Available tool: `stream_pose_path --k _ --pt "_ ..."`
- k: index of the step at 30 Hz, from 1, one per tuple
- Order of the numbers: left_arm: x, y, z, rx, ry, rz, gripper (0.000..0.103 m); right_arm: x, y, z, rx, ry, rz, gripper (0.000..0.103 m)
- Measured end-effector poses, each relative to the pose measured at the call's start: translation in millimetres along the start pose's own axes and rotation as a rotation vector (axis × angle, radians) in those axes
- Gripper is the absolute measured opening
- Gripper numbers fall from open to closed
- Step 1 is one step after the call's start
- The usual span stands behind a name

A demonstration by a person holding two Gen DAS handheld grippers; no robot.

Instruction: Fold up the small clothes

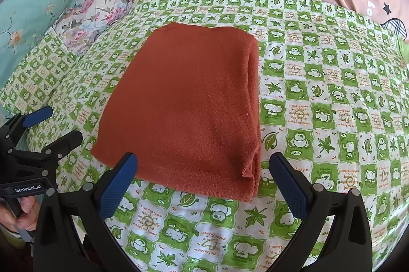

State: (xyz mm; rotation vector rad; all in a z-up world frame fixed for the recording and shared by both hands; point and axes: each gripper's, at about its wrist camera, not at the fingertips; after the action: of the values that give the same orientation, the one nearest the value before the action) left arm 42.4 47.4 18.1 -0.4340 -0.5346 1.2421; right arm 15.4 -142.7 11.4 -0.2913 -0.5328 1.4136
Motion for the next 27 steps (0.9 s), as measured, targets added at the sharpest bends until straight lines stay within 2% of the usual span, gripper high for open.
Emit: stream_pose_path --k 27 --pt "0.7 -15.4 -7.1 -0.011 0.005 -0.007 0.101 -13.8 -14.1 -12.9 0.002 0.017 -0.012 0.102"
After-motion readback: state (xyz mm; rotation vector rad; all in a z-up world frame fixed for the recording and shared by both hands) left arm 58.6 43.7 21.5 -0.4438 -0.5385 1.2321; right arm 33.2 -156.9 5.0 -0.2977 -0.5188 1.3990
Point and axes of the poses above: each gripper's, at about its wrist camera, not at the fingertips, and z roughly against the way its jaws point, x to its left, y to its underside, and after that the axes turned 3 degrees about -z, right-handed
